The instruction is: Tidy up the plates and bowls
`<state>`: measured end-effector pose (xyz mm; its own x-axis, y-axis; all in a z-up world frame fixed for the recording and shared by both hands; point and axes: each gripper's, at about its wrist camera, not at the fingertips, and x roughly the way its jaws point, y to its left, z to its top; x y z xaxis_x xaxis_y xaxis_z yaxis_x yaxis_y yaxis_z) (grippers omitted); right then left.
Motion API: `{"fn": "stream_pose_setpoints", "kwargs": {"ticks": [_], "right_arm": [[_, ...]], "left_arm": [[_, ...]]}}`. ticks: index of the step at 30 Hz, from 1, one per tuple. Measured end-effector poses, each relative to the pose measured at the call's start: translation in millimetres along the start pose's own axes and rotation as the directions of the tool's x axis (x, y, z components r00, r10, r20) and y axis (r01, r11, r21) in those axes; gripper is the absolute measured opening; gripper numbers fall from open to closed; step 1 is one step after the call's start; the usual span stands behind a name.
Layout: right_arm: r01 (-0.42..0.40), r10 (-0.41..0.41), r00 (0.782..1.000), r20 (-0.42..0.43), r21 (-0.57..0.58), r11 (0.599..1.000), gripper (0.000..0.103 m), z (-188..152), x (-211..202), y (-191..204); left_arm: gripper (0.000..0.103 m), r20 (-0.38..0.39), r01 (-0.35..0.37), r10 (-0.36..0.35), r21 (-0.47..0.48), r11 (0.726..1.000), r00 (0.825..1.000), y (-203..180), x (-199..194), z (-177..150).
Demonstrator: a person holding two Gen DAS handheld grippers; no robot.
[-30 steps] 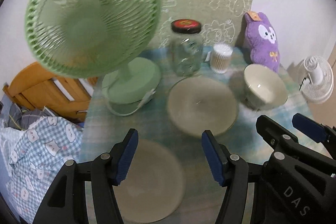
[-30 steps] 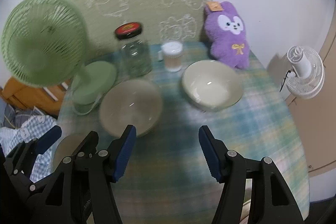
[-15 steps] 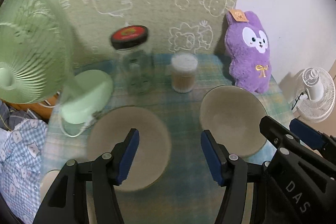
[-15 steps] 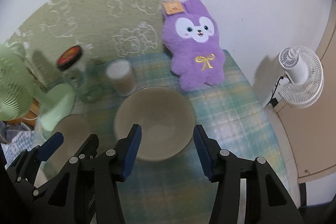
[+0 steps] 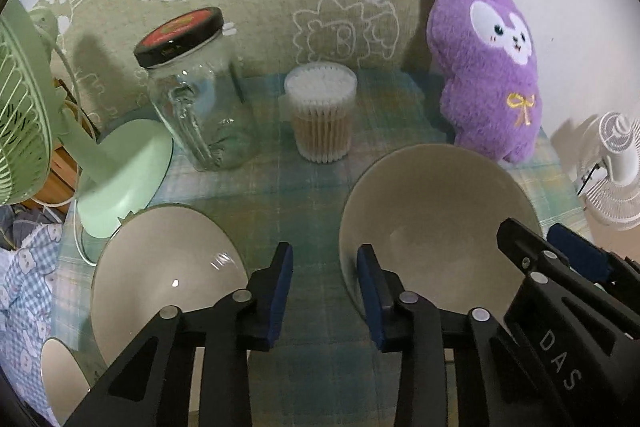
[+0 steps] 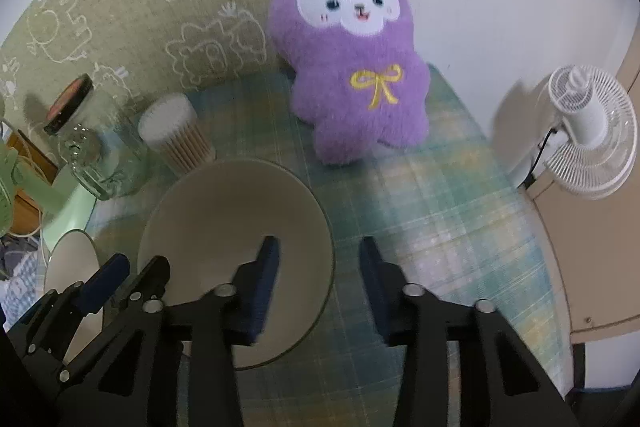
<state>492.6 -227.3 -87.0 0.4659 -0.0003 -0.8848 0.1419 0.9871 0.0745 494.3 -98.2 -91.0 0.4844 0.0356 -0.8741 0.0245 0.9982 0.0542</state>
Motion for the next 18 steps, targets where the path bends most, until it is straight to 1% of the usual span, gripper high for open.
{"fn": "stream_pose_setpoints", "kwargs": {"ticks": [3, 4, 5, 7, 9, 12, 18], "right_arm": [[-0.001, 0.001, 1.0, -0.006, -0.003, 1.0, 0.029, 0.9, 5.0, -1.5], [-0.002, 0.002, 1.0, -0.009, -0.005, 1.0, 0.022, 1.9, 6.0, -1.5], [-0.003, 0.003, 1.0, -0.016, -0.008, 1.0, 0.017, 2.2, 8.5, -2.5], [-0.016, 0.016, 1.0, -0.024, -0.007, 1.0, 0.013, 3.2, 11.5, -3.4], [-0.017, 0.016, 1.0, -0.025, -0.009, 1.0, 0.012, 4.5, 12.4, -2.8], [-0.013, 0.012, 1.0, -0.022, -0.017, 1.0, 0.012, 4.9, 11.6, -0.9], [-0.026, 0.026, 0.999, -0.022, -0.026, 0.999, 0.012, 4.8, 3.8, -2.3]], "left_arm": [[0.021, -0.004, 0.005, -0.005, 0.011, 1.0, 1.0, -3.8, 4.2, 0.4], [0.019, -0.004, 0.008, -0.008, 0.014, 1.0, 1.0, -5.1, 5.6, 0.3], [0.013, -0.005, 0.013, -0.013, 0.016, 1.0, 1.0, -6.7, 6.9, 0.0], [0.011, 0.004, 0.003, -0.003, 0.02, 1.0, 1.0, -10.8, 8.2, -0.7], [0.011, 0.01, -0.006, 0.006, 0.029, 1.0, 1.0, -13.5, 7.6, -0.4], [0.011, 0.004, -0.001, 0.001, 0.025, 1.0, 1.0, -11.9, 7.5, -0.3], [0.01, -0.004, 0.007, -0.007, 0.001, 1.0, 1.0, -9.9, 0.7, -3.5]]}}
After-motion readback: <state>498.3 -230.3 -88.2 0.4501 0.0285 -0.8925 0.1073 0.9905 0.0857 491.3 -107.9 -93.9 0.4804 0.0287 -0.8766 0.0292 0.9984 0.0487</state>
